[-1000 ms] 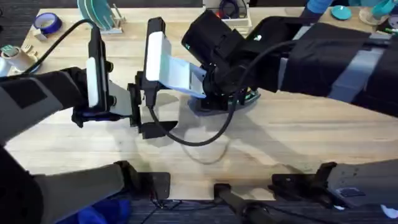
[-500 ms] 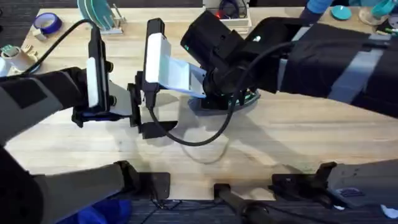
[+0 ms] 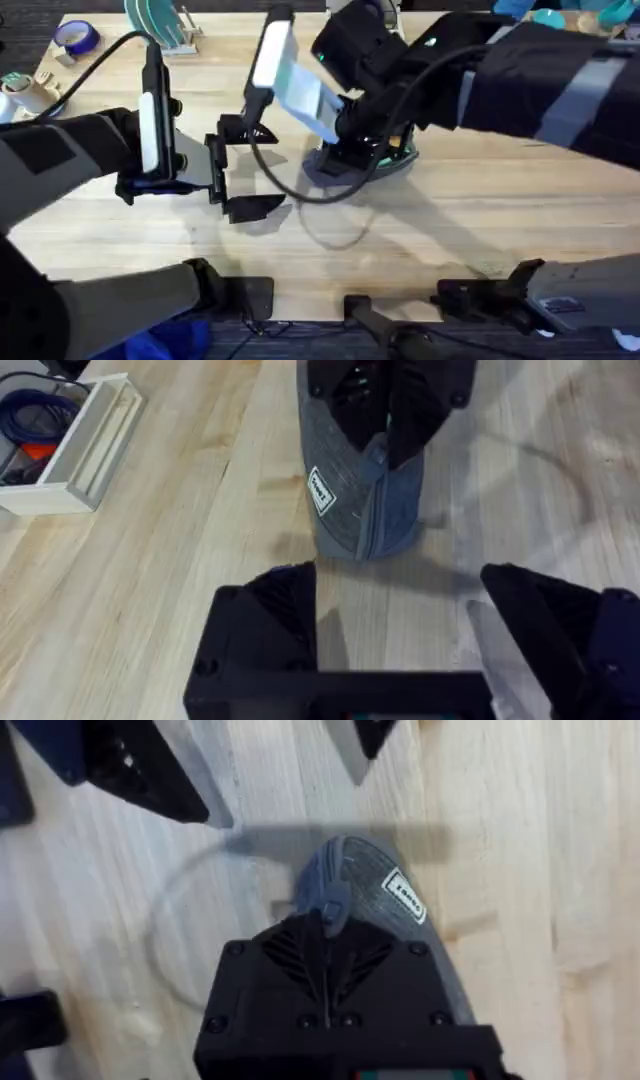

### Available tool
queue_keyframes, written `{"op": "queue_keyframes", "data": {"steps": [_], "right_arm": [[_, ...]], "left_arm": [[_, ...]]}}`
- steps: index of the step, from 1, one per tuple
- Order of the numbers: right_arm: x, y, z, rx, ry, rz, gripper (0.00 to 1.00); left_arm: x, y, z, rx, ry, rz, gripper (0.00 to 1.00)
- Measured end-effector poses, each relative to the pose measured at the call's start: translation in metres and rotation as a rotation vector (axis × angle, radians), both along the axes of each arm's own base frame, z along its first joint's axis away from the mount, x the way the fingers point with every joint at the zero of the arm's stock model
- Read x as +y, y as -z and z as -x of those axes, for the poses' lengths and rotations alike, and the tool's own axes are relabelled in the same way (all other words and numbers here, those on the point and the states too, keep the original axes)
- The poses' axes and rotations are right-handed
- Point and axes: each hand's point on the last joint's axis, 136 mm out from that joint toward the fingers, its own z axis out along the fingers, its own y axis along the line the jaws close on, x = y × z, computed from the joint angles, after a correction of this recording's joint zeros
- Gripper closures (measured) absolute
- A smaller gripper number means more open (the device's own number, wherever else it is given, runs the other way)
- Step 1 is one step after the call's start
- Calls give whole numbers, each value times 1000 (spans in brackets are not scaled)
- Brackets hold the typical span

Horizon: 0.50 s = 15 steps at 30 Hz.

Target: Unzip the bag, pick up the pens from the table one at a time and place them inside, then zip the bag closed.

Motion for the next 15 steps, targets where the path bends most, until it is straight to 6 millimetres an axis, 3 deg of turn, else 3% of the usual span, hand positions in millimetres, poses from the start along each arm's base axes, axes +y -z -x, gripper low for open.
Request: {"op": "queue_keyframes", "data": {"steps": [15], "right_arm": [[-16,-5,-2,240,111,-142,970]], "left_arm": [[0,0,0,0,0,0,6]]}}
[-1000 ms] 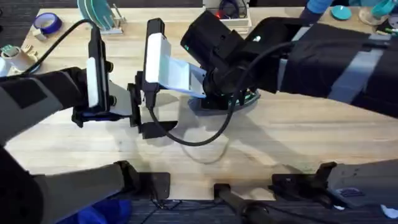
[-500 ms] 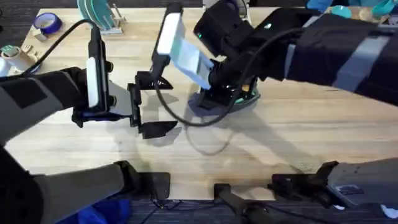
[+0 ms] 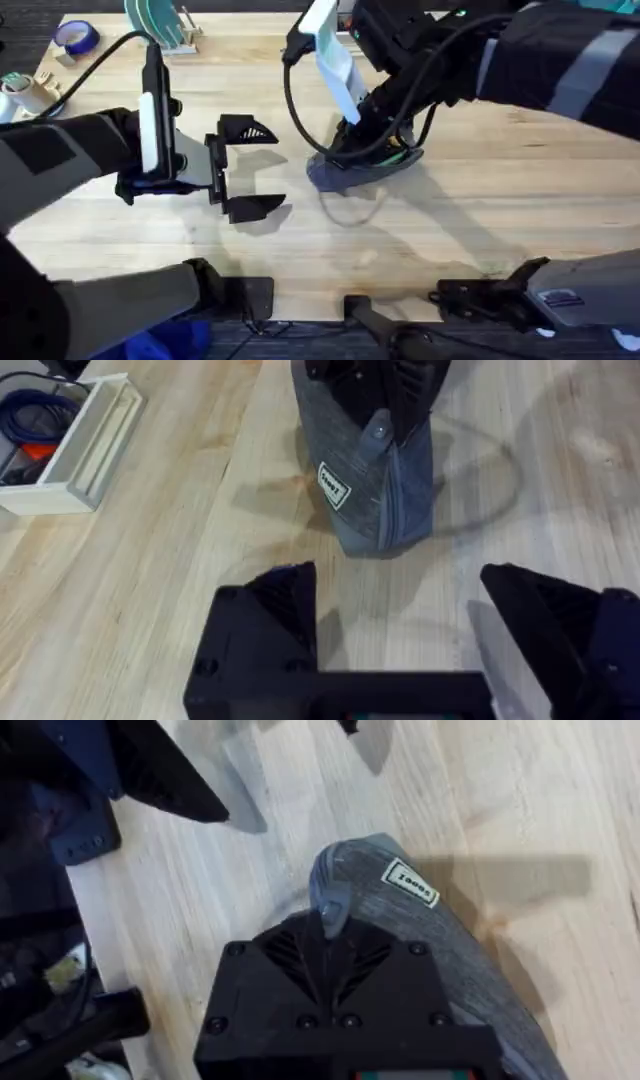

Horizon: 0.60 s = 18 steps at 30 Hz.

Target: Unzip the bag, pick up the pens from the table one at a time and place them inside, then zip the bag closed.

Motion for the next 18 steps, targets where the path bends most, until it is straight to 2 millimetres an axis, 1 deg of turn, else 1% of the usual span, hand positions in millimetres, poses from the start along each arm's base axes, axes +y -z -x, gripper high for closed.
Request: {"op": "queue_keyframes", "data": {"steps": [4,13,18], "right_arm": [[2,-1,-1,11,16,-13,970],[13,-10,-20,-15,109,-70,968],[13,-10,-20,4,140,-71,968]], "left_arm": [[0,0,0,0,0,0,6],[0,0,0,0,0,0,6],[0,0,0,4,0,2,6]]}}
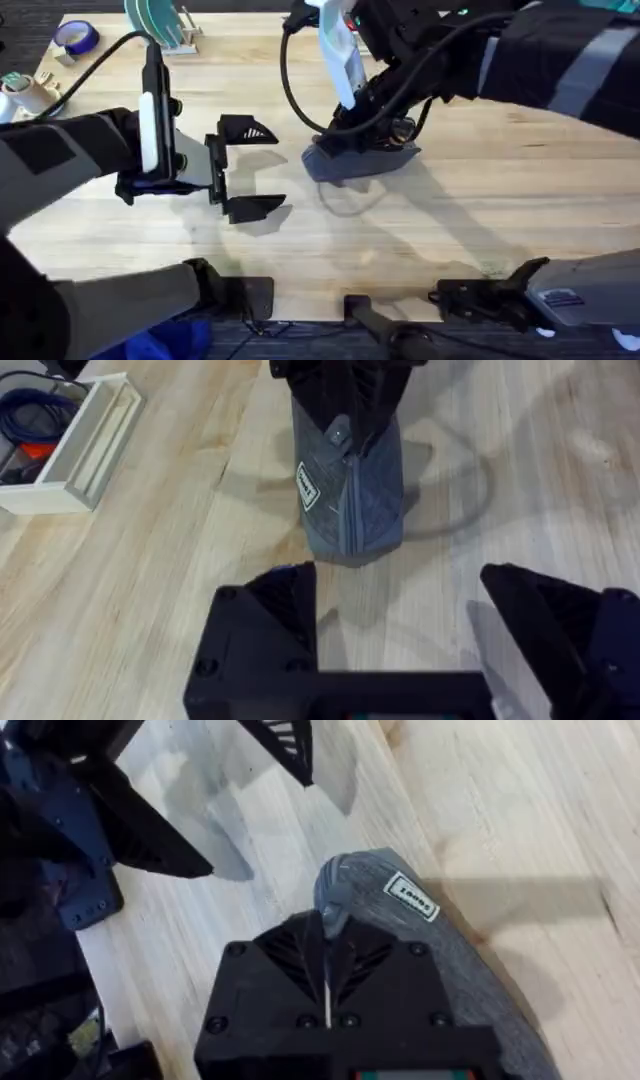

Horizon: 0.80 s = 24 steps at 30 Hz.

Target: Unzip the bag, pick up the pens from the table one at a time and place them inside, then zip the bag closed.

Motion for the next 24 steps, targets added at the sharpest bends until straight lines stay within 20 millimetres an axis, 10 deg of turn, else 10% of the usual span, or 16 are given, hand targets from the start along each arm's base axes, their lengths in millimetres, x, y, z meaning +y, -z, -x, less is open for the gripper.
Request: {"op": "queue_keyframes", "data": {"steps": [24], "right_arm": [[5,9,3,32,6,12,969]], "left_arm": [[-25,7,-17,183,-11,95,5]]}}
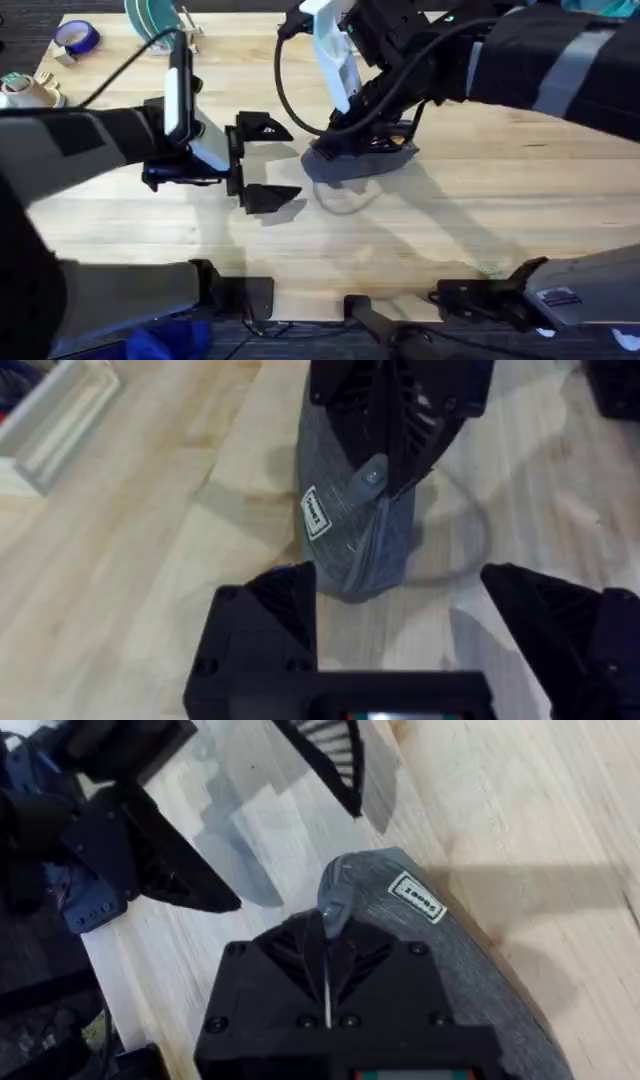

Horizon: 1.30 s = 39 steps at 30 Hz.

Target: Unzip the bag, pick up the pens from the table one at a time and place them inside, then zip the bag closed.

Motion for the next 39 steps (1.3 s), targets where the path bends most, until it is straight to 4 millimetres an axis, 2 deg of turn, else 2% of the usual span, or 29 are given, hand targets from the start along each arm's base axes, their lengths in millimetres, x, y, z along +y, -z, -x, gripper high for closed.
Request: {"op": "queue_keyframes", "data": {"steps": [11,27,39], "right_arm": [[0,0,0,0,0,0,969],[0,0,0,0,0,0,969],[0,0,0,0,0,0,969]], "left_arm": [[-4,20,-9,100,-17,113,5],[-20,17,-11,12,57,130,5],[-23,14,-12,-11,70,139,5]]}}
